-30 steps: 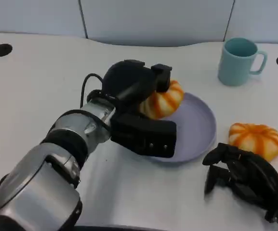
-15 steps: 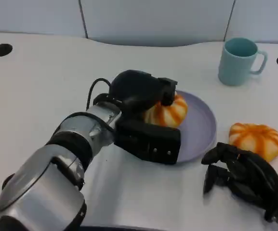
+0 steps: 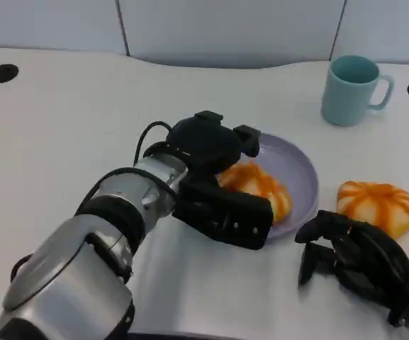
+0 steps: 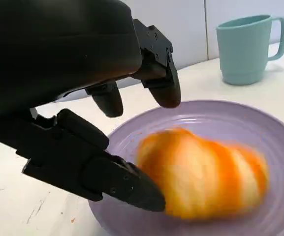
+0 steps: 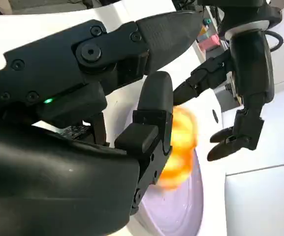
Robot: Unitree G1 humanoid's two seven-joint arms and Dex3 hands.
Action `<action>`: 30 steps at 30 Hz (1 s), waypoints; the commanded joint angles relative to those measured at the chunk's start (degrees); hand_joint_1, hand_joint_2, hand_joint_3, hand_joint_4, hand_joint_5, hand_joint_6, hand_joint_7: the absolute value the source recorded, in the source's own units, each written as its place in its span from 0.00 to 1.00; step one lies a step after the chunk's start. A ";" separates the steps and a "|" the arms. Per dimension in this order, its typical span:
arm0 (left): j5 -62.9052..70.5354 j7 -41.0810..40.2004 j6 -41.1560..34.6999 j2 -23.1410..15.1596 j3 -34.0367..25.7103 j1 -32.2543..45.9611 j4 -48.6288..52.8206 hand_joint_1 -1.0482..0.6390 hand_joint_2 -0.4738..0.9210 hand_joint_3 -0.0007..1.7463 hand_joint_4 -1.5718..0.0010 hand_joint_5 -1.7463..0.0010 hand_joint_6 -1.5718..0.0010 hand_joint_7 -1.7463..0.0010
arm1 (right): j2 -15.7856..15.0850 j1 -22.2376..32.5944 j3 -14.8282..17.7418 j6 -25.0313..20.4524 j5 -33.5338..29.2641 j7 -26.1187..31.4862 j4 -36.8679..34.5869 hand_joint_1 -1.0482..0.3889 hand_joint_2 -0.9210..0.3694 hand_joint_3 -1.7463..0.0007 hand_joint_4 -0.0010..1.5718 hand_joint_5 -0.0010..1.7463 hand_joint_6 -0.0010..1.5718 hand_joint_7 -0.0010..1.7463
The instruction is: Grasp the bread from the table and place it into the plate.
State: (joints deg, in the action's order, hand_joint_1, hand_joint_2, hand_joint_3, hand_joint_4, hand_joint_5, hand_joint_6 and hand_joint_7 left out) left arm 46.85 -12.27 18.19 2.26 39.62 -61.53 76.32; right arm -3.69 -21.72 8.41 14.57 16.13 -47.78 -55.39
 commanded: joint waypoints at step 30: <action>-20.05 8.80 16.53 -7.89 -17.10 11.24 -8.17 0.07 1.00 0.18 1.00 0.68 1.00 0.75 | -0.30 1.52 0.69 -2.48 -0.34 1.19 -2.88 0.38 0.00 0.95 0.38 0.92 0.48 0.58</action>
State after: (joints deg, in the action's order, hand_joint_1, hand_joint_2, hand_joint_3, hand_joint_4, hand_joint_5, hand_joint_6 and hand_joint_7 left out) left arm 31.07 -5.44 30.97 -4.30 26.06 -52.64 69.74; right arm -3.58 -22.10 8.95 13.94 16.34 -47.32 -55.98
